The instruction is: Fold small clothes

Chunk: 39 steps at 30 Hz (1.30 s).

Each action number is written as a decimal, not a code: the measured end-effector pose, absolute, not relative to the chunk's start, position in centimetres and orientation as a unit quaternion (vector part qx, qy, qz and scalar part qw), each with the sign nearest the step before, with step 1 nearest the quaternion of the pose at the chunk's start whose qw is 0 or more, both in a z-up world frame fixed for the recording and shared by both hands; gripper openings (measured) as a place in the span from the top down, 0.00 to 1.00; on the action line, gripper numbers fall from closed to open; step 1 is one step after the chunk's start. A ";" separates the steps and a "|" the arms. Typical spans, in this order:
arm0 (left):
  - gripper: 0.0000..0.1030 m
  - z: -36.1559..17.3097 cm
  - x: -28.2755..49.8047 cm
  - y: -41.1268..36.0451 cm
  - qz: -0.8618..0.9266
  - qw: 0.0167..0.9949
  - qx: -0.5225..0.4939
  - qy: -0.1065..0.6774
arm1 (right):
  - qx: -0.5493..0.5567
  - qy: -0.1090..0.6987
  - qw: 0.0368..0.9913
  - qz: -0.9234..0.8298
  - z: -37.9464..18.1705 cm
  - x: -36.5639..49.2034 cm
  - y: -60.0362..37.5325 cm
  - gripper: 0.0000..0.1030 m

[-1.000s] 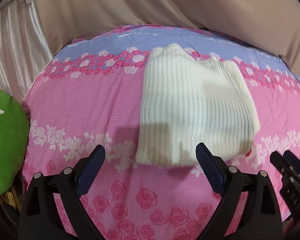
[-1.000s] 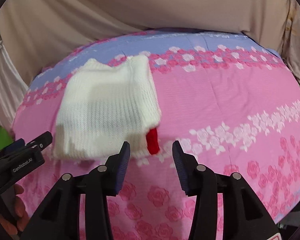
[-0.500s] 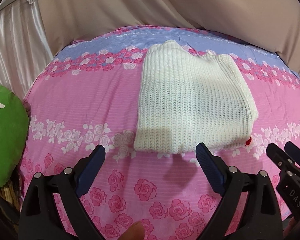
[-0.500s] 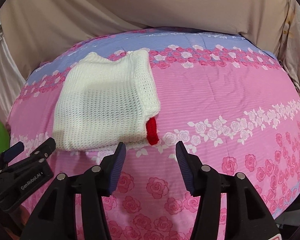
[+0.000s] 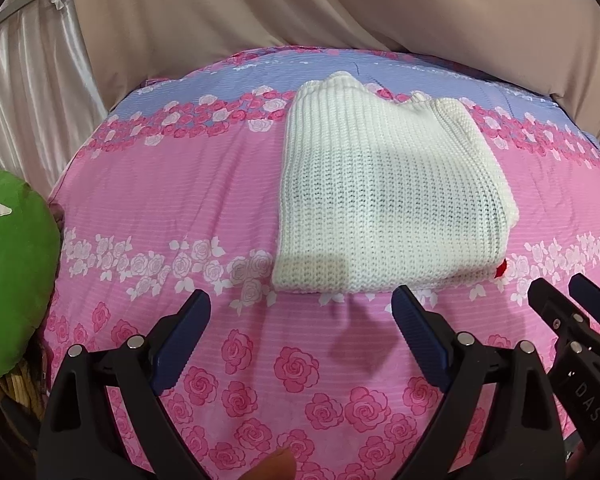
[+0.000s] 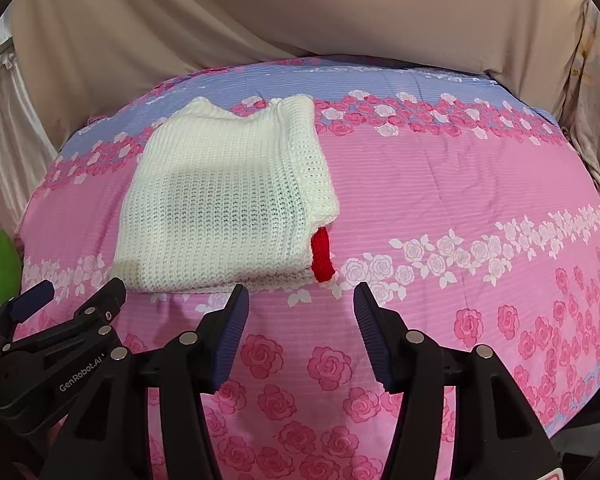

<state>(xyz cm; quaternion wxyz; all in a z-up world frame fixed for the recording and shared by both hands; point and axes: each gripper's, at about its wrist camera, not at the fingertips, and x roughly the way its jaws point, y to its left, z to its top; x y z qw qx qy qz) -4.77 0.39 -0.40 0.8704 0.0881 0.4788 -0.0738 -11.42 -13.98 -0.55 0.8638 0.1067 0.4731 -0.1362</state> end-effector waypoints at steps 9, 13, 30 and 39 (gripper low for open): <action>0.13 -0.5 -4.7 0.3 -0.072 0.871 0.091 0.478 | 0.105 0.476 0.863 -0.136 -0.6 -11.2 -13.1 0.48; 0.13 -0.6 -4.6 0.3 -0.071 0.870 0.091 0.480 | 0.105 0.476 0.862 -0.136 -0.6 -11.1 -13.0 0.48; 0.14 -0.3 -4.9 -0.2 -0.067 0.880 0.098 0.461 | 0.100 0.479 0.862 -0.132 -0.9 -10.9 -12.4 0.48; 0.14 -0.4 -4.7 -0.4 -0.068 0.877 0.104 0.465 | 0.097 0.479 0.863 -0.129 -1.0 -10.8 -12.6 0.47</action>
